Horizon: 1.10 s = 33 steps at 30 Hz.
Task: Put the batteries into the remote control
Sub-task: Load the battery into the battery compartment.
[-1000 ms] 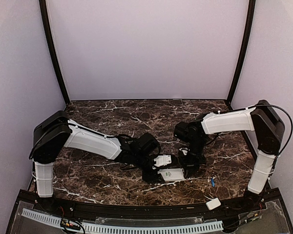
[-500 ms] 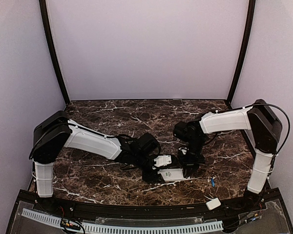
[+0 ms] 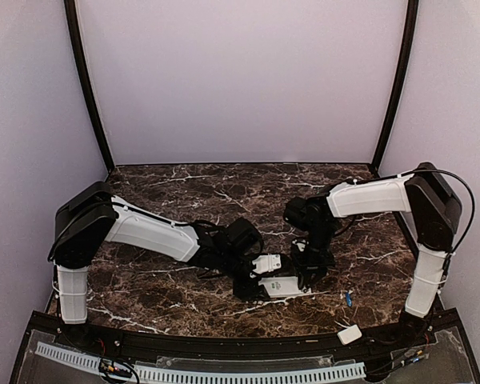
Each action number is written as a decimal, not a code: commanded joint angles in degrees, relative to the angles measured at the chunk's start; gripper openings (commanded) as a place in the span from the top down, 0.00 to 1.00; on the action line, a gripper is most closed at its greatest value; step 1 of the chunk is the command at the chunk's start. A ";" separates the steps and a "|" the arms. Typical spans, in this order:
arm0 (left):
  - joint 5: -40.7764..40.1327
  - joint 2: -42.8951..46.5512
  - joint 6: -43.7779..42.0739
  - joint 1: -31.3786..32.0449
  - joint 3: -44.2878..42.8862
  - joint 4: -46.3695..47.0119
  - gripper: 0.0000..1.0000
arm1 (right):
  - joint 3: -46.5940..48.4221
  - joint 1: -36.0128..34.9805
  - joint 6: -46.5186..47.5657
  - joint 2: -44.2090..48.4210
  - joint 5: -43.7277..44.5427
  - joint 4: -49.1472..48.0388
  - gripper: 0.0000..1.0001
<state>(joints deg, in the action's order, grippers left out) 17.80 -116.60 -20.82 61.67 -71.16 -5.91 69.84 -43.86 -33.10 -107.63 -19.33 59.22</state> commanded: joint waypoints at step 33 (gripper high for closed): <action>-0.59 -4.95 1.15 0.29 2.07 -9.82 0.88 | -15.28 -0.04 -10.25 14.43 -2.97 -11.22 0.90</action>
<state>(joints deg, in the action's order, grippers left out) 17.96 -116.62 -20.78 61.67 -71.22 -5.98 55.94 -43.86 -42.13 -93.36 -21.39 51.22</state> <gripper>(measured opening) 0.579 0.113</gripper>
